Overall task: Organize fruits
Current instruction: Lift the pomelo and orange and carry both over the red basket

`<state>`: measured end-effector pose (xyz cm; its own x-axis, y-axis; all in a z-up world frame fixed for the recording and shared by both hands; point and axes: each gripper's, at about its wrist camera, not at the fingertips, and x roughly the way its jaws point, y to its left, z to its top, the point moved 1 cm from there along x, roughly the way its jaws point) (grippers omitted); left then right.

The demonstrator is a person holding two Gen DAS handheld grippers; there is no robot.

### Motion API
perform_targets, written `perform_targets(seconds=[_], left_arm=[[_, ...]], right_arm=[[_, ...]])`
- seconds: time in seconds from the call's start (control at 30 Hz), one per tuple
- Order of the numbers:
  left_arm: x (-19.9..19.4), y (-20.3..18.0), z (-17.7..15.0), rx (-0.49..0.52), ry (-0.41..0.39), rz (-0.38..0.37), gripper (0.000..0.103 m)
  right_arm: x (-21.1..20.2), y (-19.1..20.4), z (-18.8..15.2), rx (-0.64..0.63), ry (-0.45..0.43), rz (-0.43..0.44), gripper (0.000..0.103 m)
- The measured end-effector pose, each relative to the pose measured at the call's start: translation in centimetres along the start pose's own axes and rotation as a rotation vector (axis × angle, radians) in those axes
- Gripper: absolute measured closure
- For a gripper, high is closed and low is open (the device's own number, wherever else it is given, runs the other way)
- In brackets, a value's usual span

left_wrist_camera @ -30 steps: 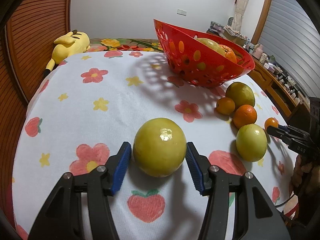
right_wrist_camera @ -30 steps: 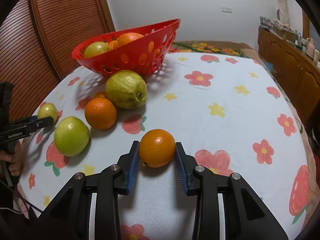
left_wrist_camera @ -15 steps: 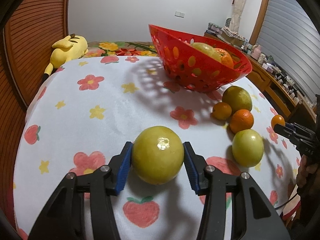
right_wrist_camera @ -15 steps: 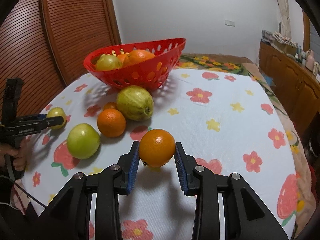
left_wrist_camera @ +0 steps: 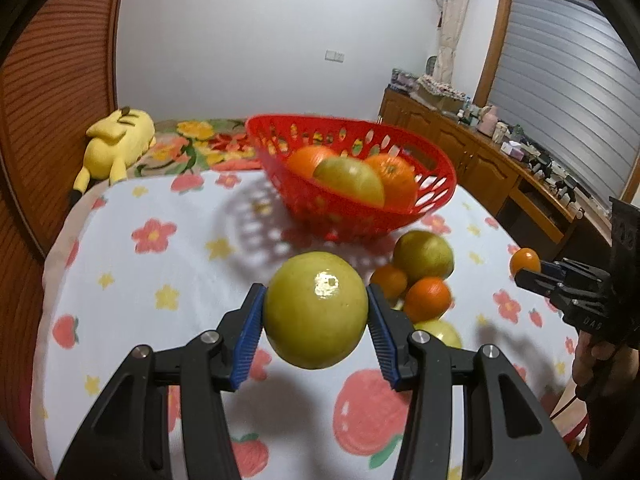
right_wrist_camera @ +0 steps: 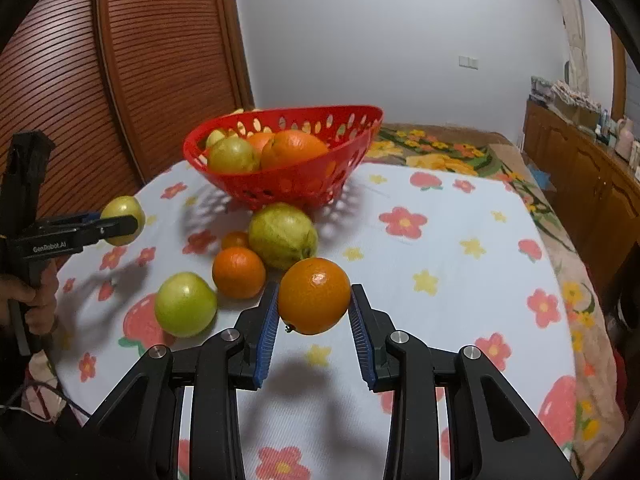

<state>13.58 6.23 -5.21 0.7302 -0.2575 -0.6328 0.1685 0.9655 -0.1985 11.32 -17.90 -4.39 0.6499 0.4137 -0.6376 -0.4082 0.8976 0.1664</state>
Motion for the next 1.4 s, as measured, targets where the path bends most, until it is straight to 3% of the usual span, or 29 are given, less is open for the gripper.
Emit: perform_targets(seconds=[0.7, 1.4], left_arm=[[-1.1, -2.3, 4.9, 0.063, -0.089, -0.034, 0.055], [5.8, -0.4, 11.0, 0.037, -0.027, -0.021, 0.055]], right_arm=[[-0.2, 0.2, 5.5, -0.076, -0.057, 0.007, 0.069], [9.0, -1.0, 13.4, -0.175, 0.023, 0.085, 0.069]])
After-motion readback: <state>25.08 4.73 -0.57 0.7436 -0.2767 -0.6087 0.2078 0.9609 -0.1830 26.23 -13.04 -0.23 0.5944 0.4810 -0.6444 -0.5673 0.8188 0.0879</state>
